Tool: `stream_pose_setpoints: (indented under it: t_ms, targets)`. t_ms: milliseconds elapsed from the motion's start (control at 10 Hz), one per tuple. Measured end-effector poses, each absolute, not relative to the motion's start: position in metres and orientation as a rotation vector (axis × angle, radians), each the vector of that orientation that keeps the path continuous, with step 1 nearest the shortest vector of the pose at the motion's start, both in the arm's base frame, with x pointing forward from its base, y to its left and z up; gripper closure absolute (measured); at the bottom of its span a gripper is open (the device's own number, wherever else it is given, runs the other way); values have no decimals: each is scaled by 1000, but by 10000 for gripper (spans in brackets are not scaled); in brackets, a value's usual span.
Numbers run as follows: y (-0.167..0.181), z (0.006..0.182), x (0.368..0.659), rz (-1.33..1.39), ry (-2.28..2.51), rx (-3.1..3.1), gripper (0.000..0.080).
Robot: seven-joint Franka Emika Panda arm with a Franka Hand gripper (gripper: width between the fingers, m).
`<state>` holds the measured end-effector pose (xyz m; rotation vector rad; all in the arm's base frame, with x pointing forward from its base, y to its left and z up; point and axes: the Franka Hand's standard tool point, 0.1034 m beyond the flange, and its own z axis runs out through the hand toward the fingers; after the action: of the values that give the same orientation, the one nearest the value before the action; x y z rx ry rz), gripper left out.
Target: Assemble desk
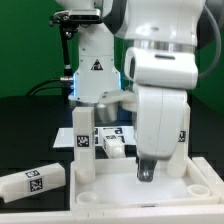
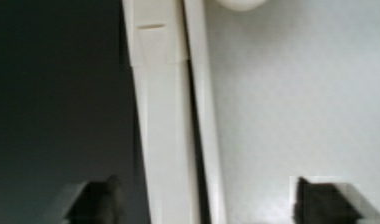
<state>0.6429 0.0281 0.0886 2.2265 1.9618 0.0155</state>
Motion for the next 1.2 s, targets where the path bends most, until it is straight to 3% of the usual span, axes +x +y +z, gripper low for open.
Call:
stream_pose_setpoints:
  t_ms: [100, 200, 600, 1000, 1100, 1200]
  targets:
    - [27, 103, 642, 38, 1923, 2254, 214]
    - [26, 106, 642, 58, 1823, 2332, 164]
    - [26, 105, 639, 88, 1408, 2625, 150]
    - [27, 157, 575, 130, 1021, 2847, 150]
    - [28, 165, 563, 150, 843, 2917, 150]
    - [28, 163, 563, 149, 751, 2945, 150]
